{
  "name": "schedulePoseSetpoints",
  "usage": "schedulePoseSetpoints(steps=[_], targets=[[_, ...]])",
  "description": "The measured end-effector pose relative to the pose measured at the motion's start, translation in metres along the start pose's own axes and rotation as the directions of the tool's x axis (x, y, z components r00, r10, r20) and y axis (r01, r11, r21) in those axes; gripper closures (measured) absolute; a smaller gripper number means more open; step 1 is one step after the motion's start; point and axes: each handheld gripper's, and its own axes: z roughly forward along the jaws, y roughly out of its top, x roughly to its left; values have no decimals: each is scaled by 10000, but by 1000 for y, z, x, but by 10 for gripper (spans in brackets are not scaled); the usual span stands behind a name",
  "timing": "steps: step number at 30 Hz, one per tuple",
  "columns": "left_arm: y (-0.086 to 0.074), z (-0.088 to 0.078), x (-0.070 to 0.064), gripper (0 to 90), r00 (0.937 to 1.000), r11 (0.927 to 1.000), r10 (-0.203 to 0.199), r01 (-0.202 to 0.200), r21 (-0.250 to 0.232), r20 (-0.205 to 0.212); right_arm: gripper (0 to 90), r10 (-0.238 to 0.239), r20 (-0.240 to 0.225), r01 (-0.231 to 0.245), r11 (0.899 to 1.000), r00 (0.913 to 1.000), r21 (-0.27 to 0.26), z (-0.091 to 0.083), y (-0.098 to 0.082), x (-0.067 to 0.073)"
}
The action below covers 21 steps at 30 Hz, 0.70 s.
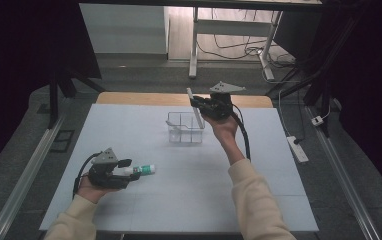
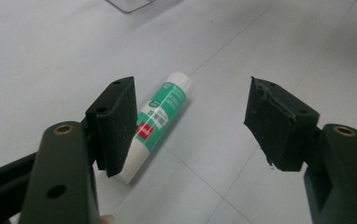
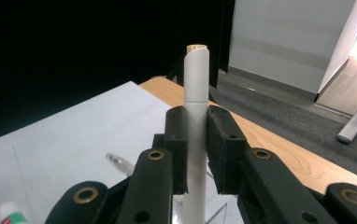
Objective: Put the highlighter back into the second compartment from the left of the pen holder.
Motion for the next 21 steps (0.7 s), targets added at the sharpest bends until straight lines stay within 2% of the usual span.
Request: schedulePoseSetpoints(steps=[8,17,21], targets=[[0,0,1,345,10000,10000,-28,28,1,1,779,555,-102,-558,9978,9984,-358,21,-5,-6],[-1,-1,2,345,10000,10000,-37,37,17,6,779,646,-77,-650,9956,9979,-682,38,-3,-4],[-1,-1,3,345,10000,10000,-52,52,21,4,776,738,-146,-746,9953,9972,-614,44,-7,-4]])
